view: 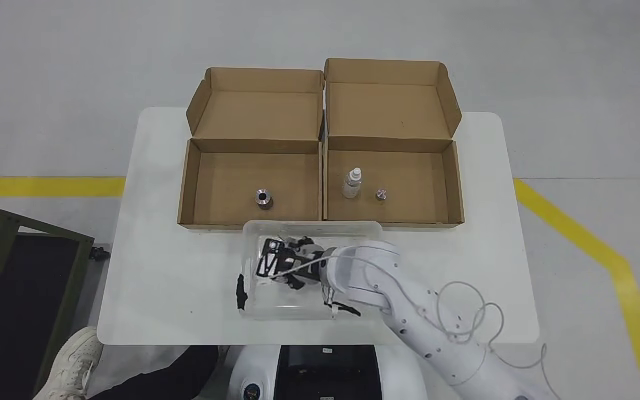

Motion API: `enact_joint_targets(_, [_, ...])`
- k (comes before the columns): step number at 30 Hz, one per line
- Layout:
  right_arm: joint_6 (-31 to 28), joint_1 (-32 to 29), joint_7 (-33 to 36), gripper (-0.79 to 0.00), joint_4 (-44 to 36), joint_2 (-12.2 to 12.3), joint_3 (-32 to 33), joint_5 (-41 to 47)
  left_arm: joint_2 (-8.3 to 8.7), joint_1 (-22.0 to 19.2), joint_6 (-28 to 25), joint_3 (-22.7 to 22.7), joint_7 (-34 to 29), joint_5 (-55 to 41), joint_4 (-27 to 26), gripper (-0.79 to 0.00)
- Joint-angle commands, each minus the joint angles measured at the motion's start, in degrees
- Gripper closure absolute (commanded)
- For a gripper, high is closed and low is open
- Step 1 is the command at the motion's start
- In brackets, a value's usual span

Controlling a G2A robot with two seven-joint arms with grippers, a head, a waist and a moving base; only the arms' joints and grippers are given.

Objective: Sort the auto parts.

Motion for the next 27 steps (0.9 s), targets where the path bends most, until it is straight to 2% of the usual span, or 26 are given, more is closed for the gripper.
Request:
enact_joint_targets(1, [0.0,0.1,-0.1,-0.453,0.3,0.0,-0.1,-0.1,0.0,0.0,0.0,0.0,0.0,0.0,0.0,-0.785])
enact_joint_targets(3, [0.1,0.0,-0.3,-0.388,0.4,0.0,-0.2,-0.2,0.0,0.0,0.0,0.0,0.0,0.0,0.0,-0.785])
enact_joint_targets(12, [0.0,-0.5,-0.3,-0.299,0.1,0.3,0.1,-0.6,0.0,0.0,0.0,0.0,0.0,0.0,0.0,-0.785])
enact_joint_targets(13, [0.0,-0.6,-0.4,-0.231,-0.1,0.3,0.2,-0.6,0.0,0.0,0.0,0.0,0.0,0.0,0.0,-0.785])
enact_joint_targets(15, [-0.4,-0.8,-0.7,0.0,-0.7,0.4,0.4,-0.5,0.0,0.0,0.0,0.0,0.0,0.0,0.0,-0.785])
enact_joint_targets(27, [-4.8,-2.4,-1.8,0.0,-5.3,1.5,4.1,5.7,0.0,0.0,0.0,0.0,0.0,0.0,0.0,-0.785])
